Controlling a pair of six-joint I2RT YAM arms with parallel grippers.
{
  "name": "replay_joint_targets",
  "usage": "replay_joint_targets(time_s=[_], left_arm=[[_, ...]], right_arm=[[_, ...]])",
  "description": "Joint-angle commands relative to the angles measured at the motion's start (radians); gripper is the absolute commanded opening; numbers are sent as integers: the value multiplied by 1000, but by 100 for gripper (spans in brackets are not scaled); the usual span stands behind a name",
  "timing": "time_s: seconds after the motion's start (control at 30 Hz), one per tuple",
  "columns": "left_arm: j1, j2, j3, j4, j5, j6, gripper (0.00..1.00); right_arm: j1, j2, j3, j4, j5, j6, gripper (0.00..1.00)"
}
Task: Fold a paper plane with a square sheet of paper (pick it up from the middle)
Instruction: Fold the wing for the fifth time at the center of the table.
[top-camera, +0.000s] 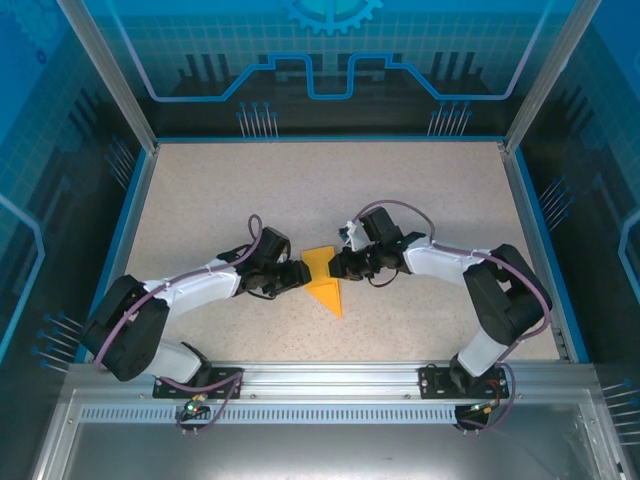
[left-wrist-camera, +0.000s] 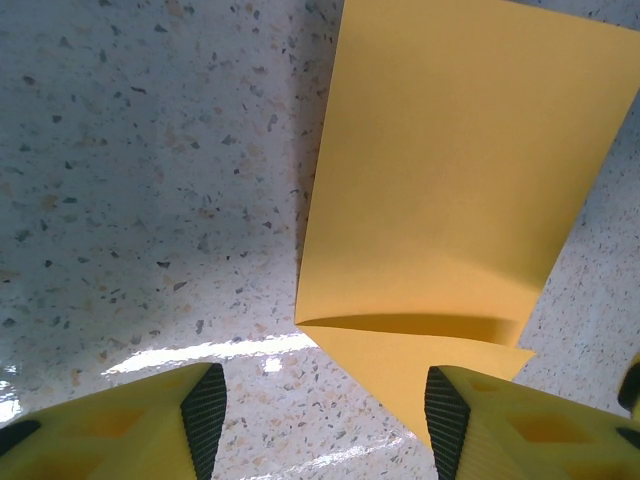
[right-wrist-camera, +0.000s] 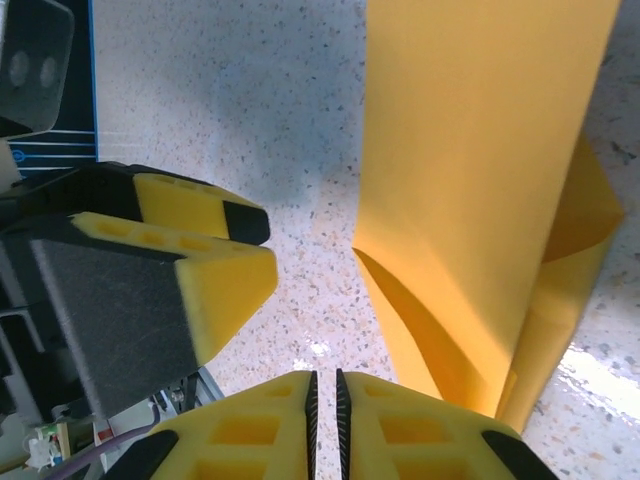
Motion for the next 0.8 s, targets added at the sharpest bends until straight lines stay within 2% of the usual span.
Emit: replay_joint_targets(time_s=[0.0, 0.3, 0.4, 0.77], left_arm=[[5, 13, 36, -2, 31, -7, 59], [5, 20, 41, -8, 37, -9, 59], [6, 23, 45, -9, 39, -7, 59], [5, 52, 62, -9, 55, -2, 60]], right_arm=[[1, 56, 14, -10, -2, -8, 15], [-35, 151, -1, 52, -34, -2, 13], [-59, 147, -48, 83, -53, 4, 13], [-75, 112, -43, 47, -64, -13, 14]])
